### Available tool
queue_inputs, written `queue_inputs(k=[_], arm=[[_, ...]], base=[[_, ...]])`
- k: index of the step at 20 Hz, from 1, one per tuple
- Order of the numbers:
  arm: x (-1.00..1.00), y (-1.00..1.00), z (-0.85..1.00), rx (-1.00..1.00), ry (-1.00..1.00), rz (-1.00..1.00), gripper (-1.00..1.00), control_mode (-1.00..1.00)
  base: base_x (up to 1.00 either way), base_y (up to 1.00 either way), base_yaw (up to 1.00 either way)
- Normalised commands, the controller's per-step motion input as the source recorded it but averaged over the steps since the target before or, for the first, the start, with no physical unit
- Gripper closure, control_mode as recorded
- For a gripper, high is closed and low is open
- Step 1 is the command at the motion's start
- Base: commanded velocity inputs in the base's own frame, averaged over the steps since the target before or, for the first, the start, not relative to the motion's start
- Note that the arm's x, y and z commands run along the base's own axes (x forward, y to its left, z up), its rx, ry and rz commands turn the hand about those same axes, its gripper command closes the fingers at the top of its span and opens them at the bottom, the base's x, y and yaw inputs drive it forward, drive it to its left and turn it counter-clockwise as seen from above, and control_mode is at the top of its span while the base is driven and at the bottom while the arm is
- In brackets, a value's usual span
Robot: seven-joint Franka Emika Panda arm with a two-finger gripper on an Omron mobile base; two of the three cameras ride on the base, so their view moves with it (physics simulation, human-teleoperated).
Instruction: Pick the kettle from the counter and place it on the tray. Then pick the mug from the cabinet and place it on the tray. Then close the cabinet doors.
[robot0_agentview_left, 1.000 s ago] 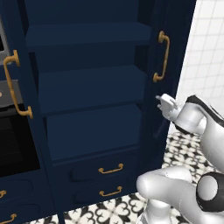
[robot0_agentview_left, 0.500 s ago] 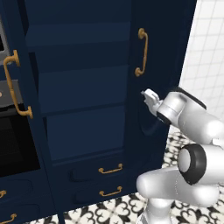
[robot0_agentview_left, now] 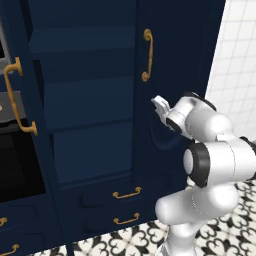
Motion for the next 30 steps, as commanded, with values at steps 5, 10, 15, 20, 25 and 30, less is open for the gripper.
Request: queue_inputs(k=[5,10,15,20,25,30], arm=[[0.54,0.38,0.16,0.0,0.0,0.0,-1.0,-1.0],[0.57,0.42,0.09,0.0,0.0,0.0,-1.0,-1.0],[0.41,0.3,0.03,0.0,0.0,0.0,-1.0,-1.0],[0.32,0.16,0.05,0.0,0.03,-0.04,-1.0,-1.0],[0.46,0.14,0.0,-0.01,0.07,-0.12,-1.0,-1.0],[-0.2,0.02,0.02,-0.01,0.03,-0.03,-1.0,-1.0]], base=[[0.0,0.0,0.0],[0.0,0.0,0.0],[0.0,0.0,0.0],[0.0,0.0,0.0],[0.0,0.0,0.0],[0.0,0.0,0.0]])
